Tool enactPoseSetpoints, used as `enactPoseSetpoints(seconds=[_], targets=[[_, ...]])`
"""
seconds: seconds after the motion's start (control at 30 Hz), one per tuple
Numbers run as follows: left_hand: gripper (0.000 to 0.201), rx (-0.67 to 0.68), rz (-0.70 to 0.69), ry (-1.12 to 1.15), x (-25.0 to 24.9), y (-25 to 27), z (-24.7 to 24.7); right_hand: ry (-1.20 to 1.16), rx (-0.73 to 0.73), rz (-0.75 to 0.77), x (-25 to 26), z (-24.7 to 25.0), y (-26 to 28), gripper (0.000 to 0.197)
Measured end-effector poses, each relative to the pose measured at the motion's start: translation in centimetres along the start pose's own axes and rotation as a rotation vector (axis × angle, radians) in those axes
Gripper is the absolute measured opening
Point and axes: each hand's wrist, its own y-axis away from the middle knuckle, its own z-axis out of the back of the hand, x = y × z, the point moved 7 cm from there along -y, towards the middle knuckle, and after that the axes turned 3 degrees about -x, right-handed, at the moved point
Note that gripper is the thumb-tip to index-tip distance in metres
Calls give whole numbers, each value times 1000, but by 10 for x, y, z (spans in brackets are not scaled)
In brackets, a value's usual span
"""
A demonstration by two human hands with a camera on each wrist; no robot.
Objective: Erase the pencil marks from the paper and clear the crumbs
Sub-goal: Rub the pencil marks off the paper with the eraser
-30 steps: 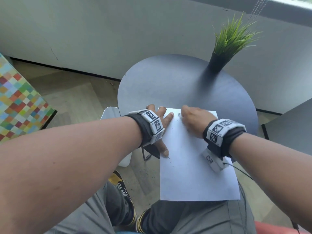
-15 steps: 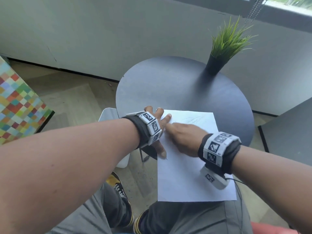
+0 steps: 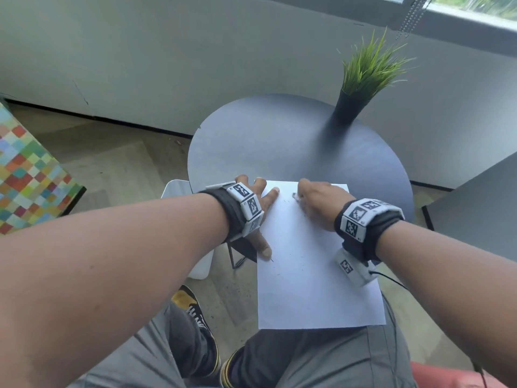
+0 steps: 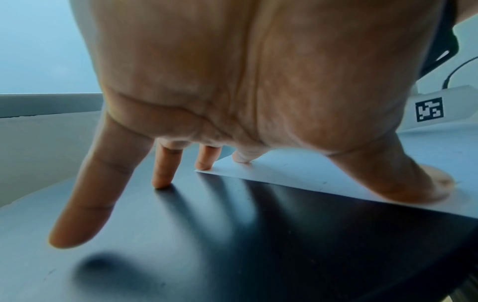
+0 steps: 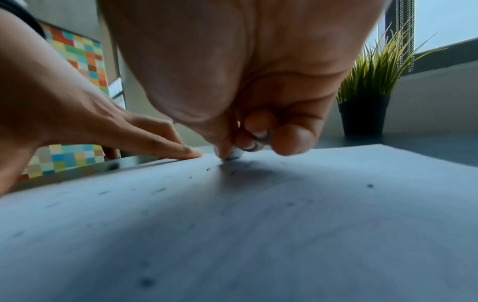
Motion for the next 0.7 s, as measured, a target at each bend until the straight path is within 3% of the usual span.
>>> enactPoseSetpoints(seconds=[0.07,0.13,0.17,0.23,0.3,0.33,0.4,0.47,0.5,0.57,0.63,0.7], targets=[[146,3,1,-7,-1,0,0,2,-7,124,25,-2,8,7],[147,7,-2,-10,-1,1,0,-2,71,315,56,-18,28,21],[147,8,-5,-14,-2,1,1,2,91,337,57,-22,31,21],[145,0,-7,-18,-1,1,1,42,41,206,34,-10,16,9],[146,1,-1,-11,0,0,0,42,5,15,-2,2,1,12],[146,6,3,-11,0,0,-1,23,1,-8,-4,3,0,11],[146,6,5,-15,0,1,-2,31,0,92,21,0,6,6],[146,0,-3,-30,0,0,-2,22,68,266,49,-17,20,22],[146,6,-8,-32,0,0,-1,9,79,263,48,-18,21,20],[145,15,-14,-19,0,0,-1,12,55,113,21,-7,8,7],[144,10,-10,-17,0,0,0,33,38,2,0,2,1,12],[144,12,-5,-17,0,1,-1,58,30,91,22,2,8,9]])
